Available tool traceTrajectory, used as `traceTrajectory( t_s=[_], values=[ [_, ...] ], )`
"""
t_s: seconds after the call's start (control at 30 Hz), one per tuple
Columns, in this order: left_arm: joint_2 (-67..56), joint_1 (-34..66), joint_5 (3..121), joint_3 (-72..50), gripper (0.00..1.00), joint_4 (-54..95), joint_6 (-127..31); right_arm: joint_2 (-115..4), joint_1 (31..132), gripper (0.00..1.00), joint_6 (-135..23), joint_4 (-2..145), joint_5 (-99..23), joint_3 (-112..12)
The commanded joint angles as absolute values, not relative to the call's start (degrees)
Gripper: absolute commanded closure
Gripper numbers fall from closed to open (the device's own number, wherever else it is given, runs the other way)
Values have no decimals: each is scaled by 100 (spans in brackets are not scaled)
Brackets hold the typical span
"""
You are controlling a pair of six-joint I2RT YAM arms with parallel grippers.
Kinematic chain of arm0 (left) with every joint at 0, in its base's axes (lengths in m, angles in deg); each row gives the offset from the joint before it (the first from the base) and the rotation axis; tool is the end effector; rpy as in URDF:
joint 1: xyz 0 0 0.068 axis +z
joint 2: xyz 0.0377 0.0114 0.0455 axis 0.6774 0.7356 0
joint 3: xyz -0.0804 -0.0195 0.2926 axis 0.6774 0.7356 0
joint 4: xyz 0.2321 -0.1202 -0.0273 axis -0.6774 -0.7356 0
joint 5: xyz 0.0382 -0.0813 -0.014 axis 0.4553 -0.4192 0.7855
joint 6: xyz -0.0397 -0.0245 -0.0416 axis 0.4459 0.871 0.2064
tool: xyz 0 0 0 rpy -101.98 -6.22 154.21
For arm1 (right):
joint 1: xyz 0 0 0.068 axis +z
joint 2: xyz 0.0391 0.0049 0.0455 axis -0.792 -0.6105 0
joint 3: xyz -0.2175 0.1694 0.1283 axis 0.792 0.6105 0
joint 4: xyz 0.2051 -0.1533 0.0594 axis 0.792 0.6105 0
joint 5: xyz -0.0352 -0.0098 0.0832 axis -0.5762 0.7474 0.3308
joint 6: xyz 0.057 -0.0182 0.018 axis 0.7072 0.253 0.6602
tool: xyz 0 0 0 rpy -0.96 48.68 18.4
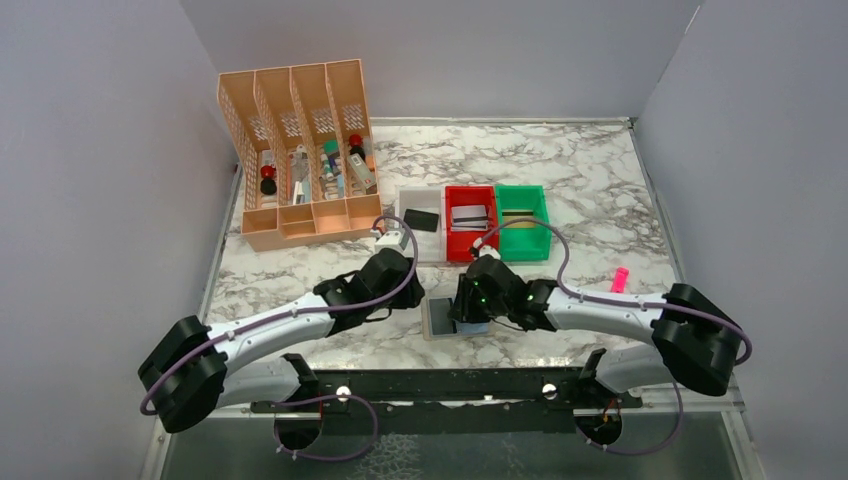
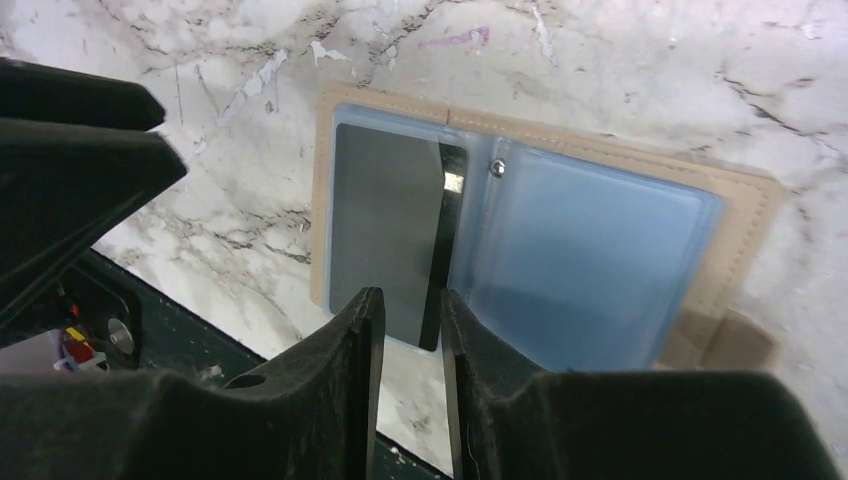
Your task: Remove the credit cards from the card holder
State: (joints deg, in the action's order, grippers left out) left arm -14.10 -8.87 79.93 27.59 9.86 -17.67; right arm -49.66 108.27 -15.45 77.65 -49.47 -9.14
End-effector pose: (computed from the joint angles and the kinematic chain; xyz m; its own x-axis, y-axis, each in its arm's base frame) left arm 0.1511 -0.1776 0.2200 -0.7750 -0.0878 -0.6259 0.2384 0.8765 -0.4182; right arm 0.1445 0.2079 0.1954 -0.8698 0.0290 -0.4925 -0.2350 0.8534 0.4653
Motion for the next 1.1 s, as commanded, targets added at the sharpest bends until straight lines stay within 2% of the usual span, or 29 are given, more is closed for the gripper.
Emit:
traceTrajectory(
  t_s=[0.0, 0.13, 0.5, 0.9, 1.07],
  values=[
    [-1837, -898, 8285, 3037, 60, 1154, -1458, -5345, 10818, 67, -1493, 7324, -4579, -1126],
    [-1865, -886, 7843, 3132, 57, 1430, -1473, -5543, 10817, 66, -1431, 7290, -4569, -1108],
    [-1018, -887, 6658, 3031, 58, 2193, -1592, -5711, 10716, 65, -1302, 7184, -4613, -919],
    [-234, -905, 6162, 2851, 71, 2165, -1836, -5647, 10669, 67, -1178, 7116, -4677, -735],
    [35, -942, 6174, 2756, 81, 2048, -1940, -5754, 10669, 77, -1179, 7004, -4544, -759]
  ],
)
